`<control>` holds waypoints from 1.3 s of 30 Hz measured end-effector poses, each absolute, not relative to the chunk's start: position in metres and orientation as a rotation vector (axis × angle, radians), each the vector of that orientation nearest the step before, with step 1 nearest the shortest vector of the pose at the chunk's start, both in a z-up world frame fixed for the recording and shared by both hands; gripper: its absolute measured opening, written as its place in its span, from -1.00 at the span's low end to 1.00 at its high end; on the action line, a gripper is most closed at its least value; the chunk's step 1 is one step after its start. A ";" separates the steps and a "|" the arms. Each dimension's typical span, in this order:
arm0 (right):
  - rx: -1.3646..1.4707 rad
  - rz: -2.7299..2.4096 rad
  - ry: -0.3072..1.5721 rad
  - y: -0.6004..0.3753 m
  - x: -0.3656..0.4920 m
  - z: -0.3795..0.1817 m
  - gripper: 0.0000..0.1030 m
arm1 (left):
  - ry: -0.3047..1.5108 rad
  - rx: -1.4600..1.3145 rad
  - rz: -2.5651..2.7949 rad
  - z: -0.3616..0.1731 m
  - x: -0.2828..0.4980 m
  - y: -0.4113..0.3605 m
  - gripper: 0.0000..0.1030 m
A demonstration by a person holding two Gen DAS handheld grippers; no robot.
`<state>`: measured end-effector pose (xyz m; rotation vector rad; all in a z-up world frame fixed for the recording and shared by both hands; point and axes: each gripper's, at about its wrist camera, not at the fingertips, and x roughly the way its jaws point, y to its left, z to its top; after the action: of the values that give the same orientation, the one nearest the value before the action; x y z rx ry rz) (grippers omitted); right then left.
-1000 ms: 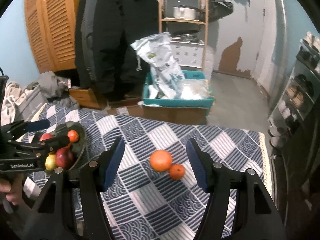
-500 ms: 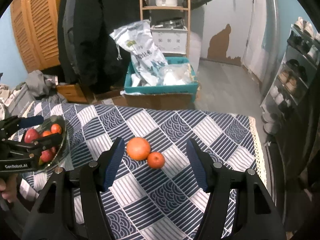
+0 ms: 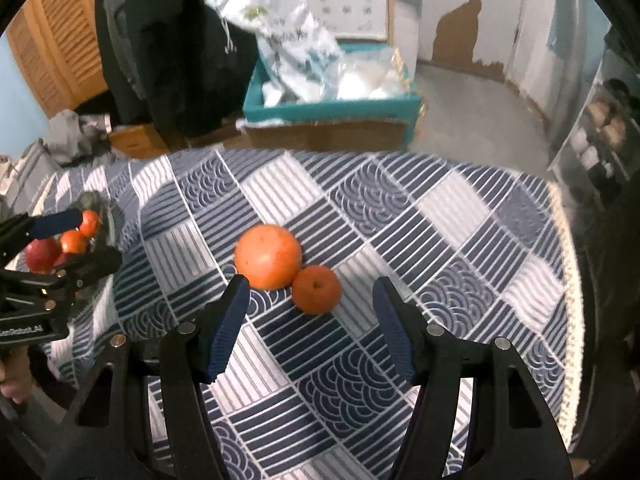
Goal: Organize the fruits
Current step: 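Grasp the large orange with the left gripper while the right gripper grasps the tangerine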
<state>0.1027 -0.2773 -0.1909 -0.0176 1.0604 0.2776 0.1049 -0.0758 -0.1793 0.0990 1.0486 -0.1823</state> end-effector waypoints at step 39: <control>0.031 0.235 1.111 -0.310 0.128 -0.250 -0.14 | 1.154 0.023 -0.335 -0.233 0.154 -0.137 0.67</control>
<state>0.1277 -0.3101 -0.2501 0.0313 1.1112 0.2347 0.1540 -0.1373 -0.2332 0.0226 1.1540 -0.3352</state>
